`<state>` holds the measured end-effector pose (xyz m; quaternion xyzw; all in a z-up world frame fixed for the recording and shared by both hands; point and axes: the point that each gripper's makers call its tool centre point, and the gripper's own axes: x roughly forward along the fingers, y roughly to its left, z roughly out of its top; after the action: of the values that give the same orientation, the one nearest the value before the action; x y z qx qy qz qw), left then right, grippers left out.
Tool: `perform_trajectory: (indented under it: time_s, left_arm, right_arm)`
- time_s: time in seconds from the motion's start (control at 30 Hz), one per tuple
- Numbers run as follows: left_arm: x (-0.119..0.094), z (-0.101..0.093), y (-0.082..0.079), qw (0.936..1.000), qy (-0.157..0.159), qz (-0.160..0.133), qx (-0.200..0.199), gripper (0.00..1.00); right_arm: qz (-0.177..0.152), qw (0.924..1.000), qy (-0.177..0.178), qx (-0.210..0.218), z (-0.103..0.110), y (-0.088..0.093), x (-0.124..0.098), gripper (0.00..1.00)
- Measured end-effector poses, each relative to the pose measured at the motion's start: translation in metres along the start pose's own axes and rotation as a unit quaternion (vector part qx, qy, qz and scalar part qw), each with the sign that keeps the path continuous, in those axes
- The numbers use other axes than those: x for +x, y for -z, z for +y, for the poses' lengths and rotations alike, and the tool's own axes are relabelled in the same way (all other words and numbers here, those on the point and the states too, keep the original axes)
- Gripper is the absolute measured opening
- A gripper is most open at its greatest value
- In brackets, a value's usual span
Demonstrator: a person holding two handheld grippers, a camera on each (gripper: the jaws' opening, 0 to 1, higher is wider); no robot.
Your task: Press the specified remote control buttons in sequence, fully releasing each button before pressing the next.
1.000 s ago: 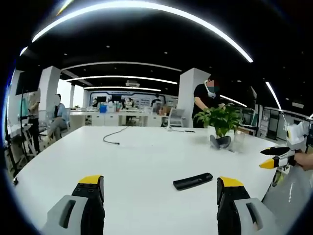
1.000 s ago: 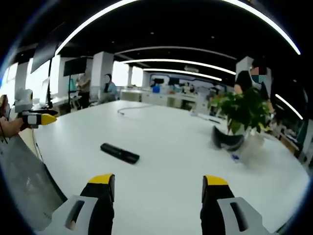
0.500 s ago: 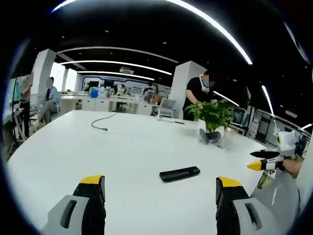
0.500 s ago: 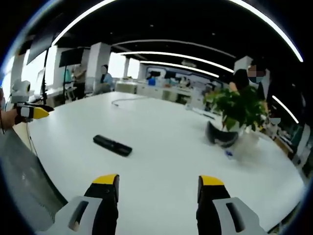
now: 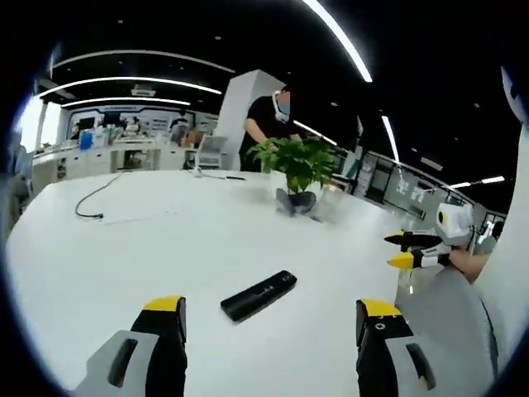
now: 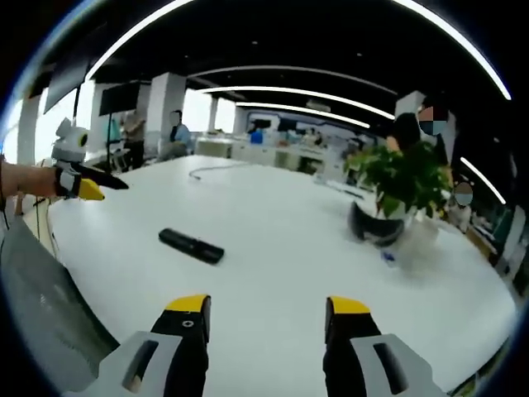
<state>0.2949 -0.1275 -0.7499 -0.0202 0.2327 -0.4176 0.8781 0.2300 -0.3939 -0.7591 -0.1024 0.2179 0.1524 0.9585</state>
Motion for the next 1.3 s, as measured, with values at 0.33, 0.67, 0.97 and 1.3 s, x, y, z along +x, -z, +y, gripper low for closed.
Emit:
perform_trajectory:
  time_s: [0.33, 0.67, 0.97, 1.3]
  left_arm:
    - [0.047, 0.010, 0.017, 0.9899, 0.065, 0.089, 0.089, 0.77]
    - [0.087, 0.035, 0.039, 0.9724, 0.077, 0.180, 0.127, 0.69]
    - [0.111, 0.036, 0.044, 0.9581, 0.098, 0.227, 0.145, 0.63]
    - [0.126, 0.029, 0.062, 0.9366, 0.120, 0.267, 0.192, 0.59]
  right_arm:
    - [0.012, 0.9997, -0.011, -0.019, 0.005, 0.004, 0.002, 0.52]
    - [0.013, 0.9997, -0.011, -0.020, 0.005, 0.004, 0.001, 0.50]
    - [0.022, 0.9993, -0.014, -0.026, 0.006, 0.007, 0.002, 0.47]
    - [0.018, 0.9996, -0.022, -0.008, 0.008, 0.006, 0.002, 0.46]
